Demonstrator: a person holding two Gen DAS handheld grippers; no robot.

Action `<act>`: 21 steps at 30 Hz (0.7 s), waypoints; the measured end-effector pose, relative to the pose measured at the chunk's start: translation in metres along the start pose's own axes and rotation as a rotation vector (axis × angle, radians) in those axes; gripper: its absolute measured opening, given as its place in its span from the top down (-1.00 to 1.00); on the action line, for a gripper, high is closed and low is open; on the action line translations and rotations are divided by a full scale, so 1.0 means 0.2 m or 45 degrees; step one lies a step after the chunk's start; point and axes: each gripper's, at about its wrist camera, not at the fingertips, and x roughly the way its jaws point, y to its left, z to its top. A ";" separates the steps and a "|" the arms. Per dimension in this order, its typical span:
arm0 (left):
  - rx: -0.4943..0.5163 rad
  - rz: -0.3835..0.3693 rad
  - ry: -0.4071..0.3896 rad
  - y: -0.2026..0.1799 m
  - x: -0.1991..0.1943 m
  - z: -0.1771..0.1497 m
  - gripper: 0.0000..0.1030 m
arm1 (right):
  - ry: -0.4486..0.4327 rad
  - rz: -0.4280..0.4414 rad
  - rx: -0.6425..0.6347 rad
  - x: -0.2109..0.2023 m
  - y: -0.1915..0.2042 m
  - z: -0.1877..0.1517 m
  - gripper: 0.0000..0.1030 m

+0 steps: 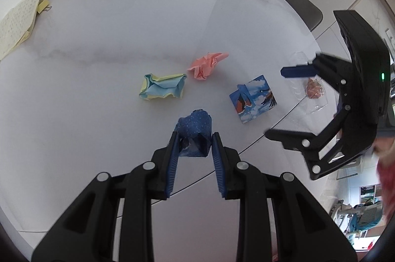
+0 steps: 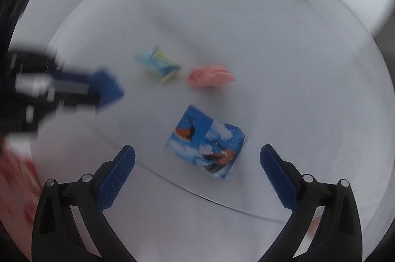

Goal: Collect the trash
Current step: 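Grasp the blue bird-printed box with the right gripper while the left gripper holds the blue paper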

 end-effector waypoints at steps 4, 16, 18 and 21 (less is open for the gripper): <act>-0.016 -0.006 0.009 0.03 0.02 0.00 0.48 | 0.122 0.007 -0.376 0.05 0.06 0.03 -0.95; -0.042 0.010 0.034 0.07 0.09 0.04 0.49 | 0.274 0.133 -0.509 0.22 -0.03 0.13 -0.12; -0.038 0.012 0.031 0.04 0.09 0.05 0.49 | 0.226 0.155 -0.409 0.18 -0.05 0.12 -0.11; -0.010 0.009 0.021 -0.02 0.07 0.04 0.49 | 0.151 0.161 -0.254 0.09 -0.10 0.07 -0.11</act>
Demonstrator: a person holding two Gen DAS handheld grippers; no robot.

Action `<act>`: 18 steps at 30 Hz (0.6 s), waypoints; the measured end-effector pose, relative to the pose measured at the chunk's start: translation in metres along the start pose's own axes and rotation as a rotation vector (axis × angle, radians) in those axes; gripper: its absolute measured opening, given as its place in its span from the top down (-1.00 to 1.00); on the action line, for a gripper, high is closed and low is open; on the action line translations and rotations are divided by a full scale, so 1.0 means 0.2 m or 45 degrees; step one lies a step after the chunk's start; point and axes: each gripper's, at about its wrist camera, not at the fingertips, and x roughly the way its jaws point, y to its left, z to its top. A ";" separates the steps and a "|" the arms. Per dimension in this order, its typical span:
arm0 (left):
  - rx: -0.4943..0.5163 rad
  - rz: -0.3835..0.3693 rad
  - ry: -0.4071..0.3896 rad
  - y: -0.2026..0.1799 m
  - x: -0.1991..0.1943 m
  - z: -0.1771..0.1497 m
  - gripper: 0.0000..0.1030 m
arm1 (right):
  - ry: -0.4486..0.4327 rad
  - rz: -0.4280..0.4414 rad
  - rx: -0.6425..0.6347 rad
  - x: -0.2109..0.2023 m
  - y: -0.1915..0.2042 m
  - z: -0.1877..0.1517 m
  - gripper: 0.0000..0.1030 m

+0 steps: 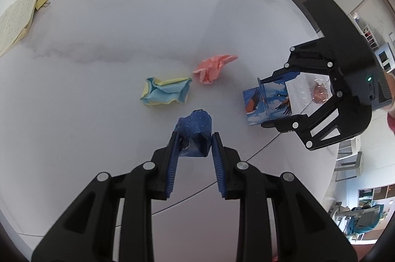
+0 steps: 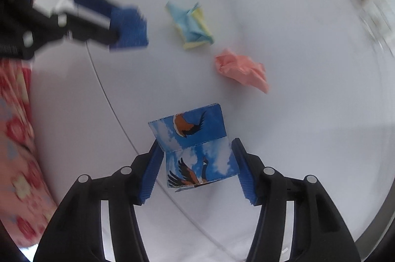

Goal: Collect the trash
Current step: 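Grasp the blue bird-printed box with the right gripper while the left gripper holds the blue paper, then carry the blue paper and bird-printed box to the wastebasket and release both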

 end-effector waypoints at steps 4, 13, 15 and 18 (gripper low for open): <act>0.062 -0.010 -0.011 -0.10 -0.04 -0.01 0.49 | -0.164 -0.020 0.280 -0.19 0.03 -0.20 -0.11; 0.310 -0.109 0.006 -0.55 -0.10 -0.12 0.49 | -0.434 -0.093 0.905 -0.51 0.44 -0.86 -0.11; 0.388 -0.149 0.025 -0.69 -0.10 -0.18 0.49 | -0.461 -0.116 1.038 -0.54 0.54 -1.04 -0.12; 0.507 -0.239 0.065 -0.95 -0.10 -0.29 0.49 | -0.480 -0.161 1.245 -0.55 0.75 -1.32 -0.12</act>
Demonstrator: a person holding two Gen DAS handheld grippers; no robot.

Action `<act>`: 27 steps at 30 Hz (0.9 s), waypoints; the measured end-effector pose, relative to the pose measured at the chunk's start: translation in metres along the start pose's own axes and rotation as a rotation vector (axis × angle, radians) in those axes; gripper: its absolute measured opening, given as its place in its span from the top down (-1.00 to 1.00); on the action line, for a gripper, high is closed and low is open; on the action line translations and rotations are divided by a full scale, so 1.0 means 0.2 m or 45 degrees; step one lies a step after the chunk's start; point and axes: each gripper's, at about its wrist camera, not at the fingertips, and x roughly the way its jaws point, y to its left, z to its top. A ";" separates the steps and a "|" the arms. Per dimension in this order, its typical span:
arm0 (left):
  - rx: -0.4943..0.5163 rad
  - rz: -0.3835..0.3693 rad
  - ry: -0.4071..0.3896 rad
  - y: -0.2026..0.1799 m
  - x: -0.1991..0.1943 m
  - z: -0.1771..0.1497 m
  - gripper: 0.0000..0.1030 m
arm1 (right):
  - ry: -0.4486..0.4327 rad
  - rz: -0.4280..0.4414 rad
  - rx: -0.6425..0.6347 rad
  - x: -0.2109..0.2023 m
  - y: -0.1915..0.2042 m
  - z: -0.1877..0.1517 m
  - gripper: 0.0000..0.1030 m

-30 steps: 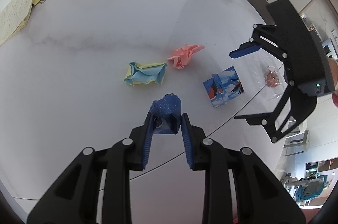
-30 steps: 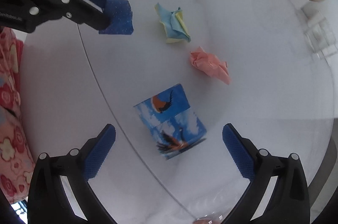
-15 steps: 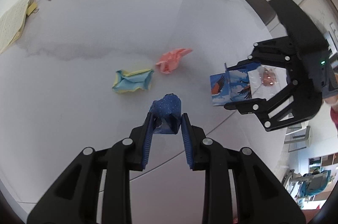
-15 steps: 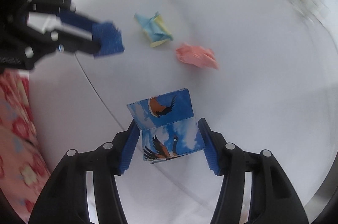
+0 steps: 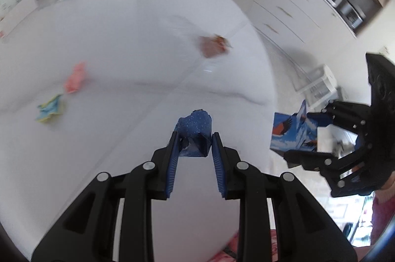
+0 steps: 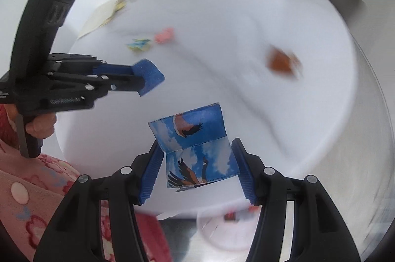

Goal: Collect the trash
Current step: 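Carry the blue paper and bird-printed box to the wastebasket and release both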

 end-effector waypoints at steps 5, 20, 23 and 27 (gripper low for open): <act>0.146 -0.101 0.039 -0.35 0.04 -0.05 0.49 | 0.001 -0.103 0.202 -0.03 -0.16 -0.30 -0.13; 0.301 -0.080 0.118 -0.70 0.09 -0.16 0.49 | -0.015 -0.252 0.493 0.05 -0.37 -0.68 -0.90; 0.327 -0.094 0.139 -0.75 0.11 -0.19 0.49 | -0.026 -0.292 0.527 0.00 -0.41 -0.71 -0.90; 0.379 -0.145 0.184 -0.84 0.16 -0.21 0.41 | -0.062 -0.310 0.565 -0.08 -0.45 -0.77 -0.90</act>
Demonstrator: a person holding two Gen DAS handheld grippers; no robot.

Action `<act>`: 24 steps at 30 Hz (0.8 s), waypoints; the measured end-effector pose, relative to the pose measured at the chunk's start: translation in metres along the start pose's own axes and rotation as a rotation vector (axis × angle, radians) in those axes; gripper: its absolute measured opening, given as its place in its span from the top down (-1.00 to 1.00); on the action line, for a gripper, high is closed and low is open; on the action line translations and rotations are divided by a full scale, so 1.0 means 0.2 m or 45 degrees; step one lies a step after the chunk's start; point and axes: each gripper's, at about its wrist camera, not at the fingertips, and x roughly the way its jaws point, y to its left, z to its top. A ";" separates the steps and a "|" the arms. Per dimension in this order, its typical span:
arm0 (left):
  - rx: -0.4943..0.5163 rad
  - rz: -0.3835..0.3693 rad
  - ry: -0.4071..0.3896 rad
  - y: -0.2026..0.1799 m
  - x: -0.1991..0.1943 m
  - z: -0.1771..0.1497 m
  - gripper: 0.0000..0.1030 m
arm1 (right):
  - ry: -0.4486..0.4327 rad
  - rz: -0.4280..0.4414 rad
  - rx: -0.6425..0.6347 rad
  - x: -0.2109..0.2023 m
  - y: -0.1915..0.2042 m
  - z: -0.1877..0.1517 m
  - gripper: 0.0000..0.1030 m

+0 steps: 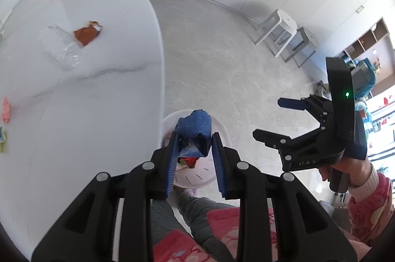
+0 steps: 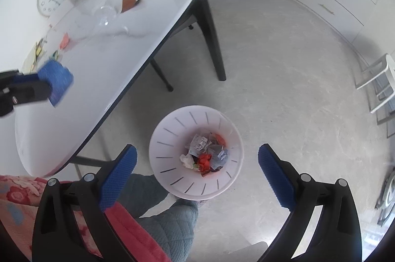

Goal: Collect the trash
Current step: 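Carry the blue paper and bird-printed box to the wastebasket and release both, then grasp the yellow-blue cloth with the left gripper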

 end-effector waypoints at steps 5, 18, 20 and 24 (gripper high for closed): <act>0.088 0.014 0.035 -0.13 0.06 0.01 -0.52 | -0.029 -0.014 0.037 -0.05 -0.06 -0.04 -0.90; -0.094 0.115 -0.034 0.06 -0.09 0.03 -0.84 | -0.070 0.004 0.009 -0.09 0.00 0.05 -0.91; -0.139 0.146 -0.059 0.14 -0.13 0.02 -0.84 | -0.085 0.014 -0.032 -0.10 0.08 0.10 -0.91; -0.238 0.228 -0.116 0.34 -0.25 0.00 -0.84 | -0.127 0.056 -0.133 -0.12 0.26 0.22 -0.95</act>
